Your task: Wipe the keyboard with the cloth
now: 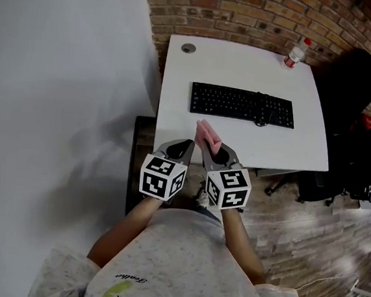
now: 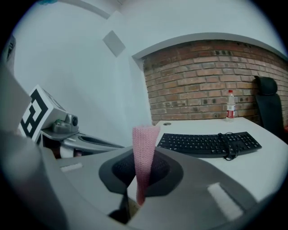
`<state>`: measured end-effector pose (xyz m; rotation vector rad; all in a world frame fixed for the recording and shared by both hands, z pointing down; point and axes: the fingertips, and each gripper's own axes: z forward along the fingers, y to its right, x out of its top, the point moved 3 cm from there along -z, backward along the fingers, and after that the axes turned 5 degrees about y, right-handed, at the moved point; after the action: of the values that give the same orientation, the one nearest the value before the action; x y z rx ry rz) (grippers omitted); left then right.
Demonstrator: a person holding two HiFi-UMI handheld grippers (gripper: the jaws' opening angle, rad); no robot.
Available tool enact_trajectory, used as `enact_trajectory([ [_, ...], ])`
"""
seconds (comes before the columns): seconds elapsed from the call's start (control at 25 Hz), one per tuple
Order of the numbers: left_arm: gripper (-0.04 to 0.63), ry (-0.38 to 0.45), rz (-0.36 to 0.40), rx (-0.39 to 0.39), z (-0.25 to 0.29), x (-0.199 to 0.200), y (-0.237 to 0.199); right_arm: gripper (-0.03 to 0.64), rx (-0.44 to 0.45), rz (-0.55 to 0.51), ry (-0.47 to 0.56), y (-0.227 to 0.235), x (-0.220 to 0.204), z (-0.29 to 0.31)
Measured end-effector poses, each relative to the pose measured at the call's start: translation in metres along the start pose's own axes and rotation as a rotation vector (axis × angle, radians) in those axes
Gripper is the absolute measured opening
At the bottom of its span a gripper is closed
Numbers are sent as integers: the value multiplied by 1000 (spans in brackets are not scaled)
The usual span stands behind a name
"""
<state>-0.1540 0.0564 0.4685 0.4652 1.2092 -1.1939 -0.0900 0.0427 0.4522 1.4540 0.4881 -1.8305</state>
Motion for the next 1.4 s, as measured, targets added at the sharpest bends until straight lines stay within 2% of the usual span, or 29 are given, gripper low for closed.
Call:
enact_trajectory([
  [0.24, -3, 19, -49, 107, 23, 7, -26, 25, 114, -77, -65, 18, -5, 49],
  [0.64, -5, 42, -120, 285, 39, 16, -53, 25, 271, -269, -145, 36, -20, 115],
  [0.88, -4, 45, -163, 383, 45, 15, -58, 25, 324, -371, -208, 44, -33, 134],
  [1.12, -4, 49, -204, 440, 51, 17, -52, 25, 387, -453, -242, 47, -35, 133],
  [1.4, -3, 31, -206, 422, 62, 20, -50, 25, 374, -446, -249, 63, -35, 128],
])
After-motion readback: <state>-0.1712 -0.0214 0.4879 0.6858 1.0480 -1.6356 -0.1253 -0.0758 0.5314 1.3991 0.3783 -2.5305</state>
